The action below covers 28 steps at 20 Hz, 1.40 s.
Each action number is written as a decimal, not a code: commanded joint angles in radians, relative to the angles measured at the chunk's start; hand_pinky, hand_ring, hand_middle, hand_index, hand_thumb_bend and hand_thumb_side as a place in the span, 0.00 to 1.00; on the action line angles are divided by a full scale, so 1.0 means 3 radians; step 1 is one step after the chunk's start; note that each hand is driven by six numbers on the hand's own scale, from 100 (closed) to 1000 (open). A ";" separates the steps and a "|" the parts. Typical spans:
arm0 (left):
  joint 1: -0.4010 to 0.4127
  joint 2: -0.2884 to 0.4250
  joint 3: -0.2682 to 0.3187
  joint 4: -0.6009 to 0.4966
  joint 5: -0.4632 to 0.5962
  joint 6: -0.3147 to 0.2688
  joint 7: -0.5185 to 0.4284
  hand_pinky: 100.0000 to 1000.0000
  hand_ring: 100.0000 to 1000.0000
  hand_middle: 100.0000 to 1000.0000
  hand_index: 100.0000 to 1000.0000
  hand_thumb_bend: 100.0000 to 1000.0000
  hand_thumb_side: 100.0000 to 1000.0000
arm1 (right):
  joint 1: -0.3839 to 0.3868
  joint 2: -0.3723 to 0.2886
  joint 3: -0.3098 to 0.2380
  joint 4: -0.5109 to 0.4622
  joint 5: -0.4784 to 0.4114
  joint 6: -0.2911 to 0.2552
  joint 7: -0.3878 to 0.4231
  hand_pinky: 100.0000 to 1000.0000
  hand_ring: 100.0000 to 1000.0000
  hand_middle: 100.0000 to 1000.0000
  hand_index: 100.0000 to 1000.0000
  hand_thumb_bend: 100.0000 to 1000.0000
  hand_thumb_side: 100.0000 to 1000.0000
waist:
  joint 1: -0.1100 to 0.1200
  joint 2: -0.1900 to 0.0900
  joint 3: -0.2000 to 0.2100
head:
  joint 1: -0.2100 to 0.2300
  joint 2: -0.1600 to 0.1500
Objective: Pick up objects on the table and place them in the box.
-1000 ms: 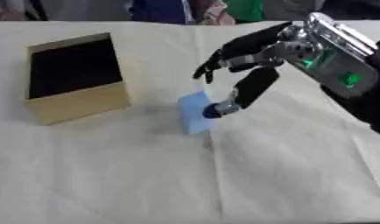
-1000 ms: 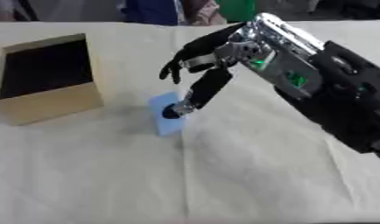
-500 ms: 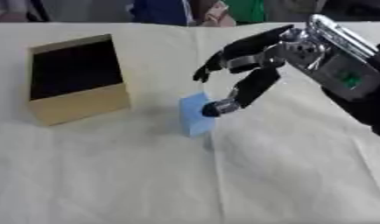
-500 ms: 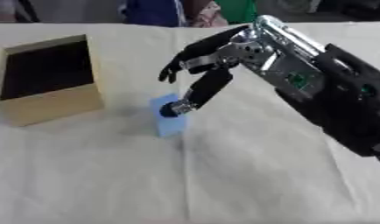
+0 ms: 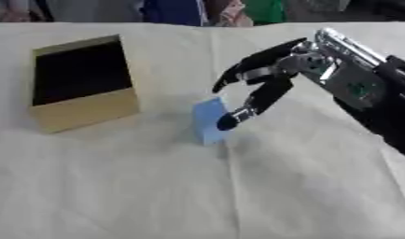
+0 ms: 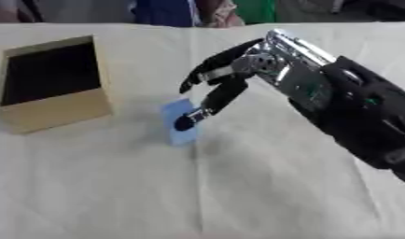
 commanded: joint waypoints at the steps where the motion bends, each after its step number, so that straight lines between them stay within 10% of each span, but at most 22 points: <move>1: -0.0036 0.0043 0.0044 -0.0052 0.0003 0.0001 -0.0015 0.70 0.88 0.64 0.79 0.02 1.00 | -0.0066 -0.0007 -0.0074 0.0052 0.0058 -0.0042 0.0000 1.00 1.00 0.96 1.00 0.50 0.95 | 0.0018 -0.0041 0.0008 | 0.0009 -0.0038; 8: -0.0027 0.0033 0.0052 -0.0052 0.0004 0.0017 -0.0038 0.69 0.88 0.64 0.78 0.02 1.00 | -0.0083 0.0014 -0.0094 0.0058 0.0100 -0.0094 0.0000 1.00 1.00 0.95 1.00 0.37 0.81 | 0.0022 -0.0007 0.0014 | 0.0019 -0.0056; 28: -0.0032 0.0018 0.0060 -0.0052 0.0008 0.0038 -0.0103 0.69 0.88 0.63 0.77 0.01 1.00 | -0.0107 0.0061 -0.0173 0.0124 0.0370 -0.0120 -0.0151 1.00 0.99 0.92 1.00 0.38 0.83 | 0.0020 0.0053 0.0028 | 0.0045 -0.0106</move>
